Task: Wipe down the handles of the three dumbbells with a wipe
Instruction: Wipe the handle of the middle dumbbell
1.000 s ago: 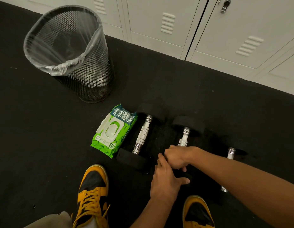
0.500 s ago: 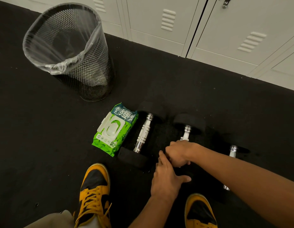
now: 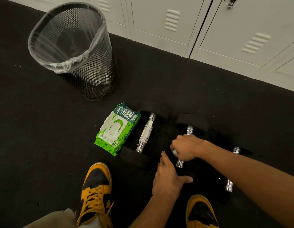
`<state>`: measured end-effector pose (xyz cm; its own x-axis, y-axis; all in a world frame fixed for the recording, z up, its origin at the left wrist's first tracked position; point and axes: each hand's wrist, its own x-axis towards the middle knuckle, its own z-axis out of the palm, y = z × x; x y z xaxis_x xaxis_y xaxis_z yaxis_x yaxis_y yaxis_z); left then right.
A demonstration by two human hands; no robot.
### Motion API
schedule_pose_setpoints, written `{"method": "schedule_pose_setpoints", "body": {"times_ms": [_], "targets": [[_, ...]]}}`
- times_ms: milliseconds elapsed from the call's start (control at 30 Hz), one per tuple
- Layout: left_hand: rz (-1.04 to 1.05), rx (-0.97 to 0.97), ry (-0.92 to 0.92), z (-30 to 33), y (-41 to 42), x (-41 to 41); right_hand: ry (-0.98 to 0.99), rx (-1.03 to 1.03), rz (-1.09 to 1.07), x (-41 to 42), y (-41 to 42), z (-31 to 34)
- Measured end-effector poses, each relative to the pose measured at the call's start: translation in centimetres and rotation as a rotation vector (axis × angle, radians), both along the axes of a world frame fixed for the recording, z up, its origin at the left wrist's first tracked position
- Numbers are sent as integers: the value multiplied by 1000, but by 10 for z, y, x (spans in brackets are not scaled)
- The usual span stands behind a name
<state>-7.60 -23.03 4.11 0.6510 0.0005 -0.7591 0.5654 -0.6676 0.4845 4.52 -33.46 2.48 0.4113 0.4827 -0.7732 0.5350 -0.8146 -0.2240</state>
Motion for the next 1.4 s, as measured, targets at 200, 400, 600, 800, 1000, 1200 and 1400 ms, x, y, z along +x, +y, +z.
{"method": "schedule_pose_setpoints", "body": {"times_ms": [200,400,600,800,1000,1200,1400], "targets": [[7,0,7,2,1,2,-65,-15,-2,15,-9,8],[8,2,10,3,1,2,-203,-60,23,23,-13,12],[7,5,9,3,3,2,-336,-62,-76,8,-11,6],[-11,6,25,4,3,3,-304,-20,-176,-7,-4,8],[-34,-4,51,7,6,5,-187,20,-222,-23,6,3],[-139,11,23,7,23,10,-72,34,-320,-29,13,-2],[-150,-8,24,9,23,9,-59,28,-321,-29,10,1]]}}
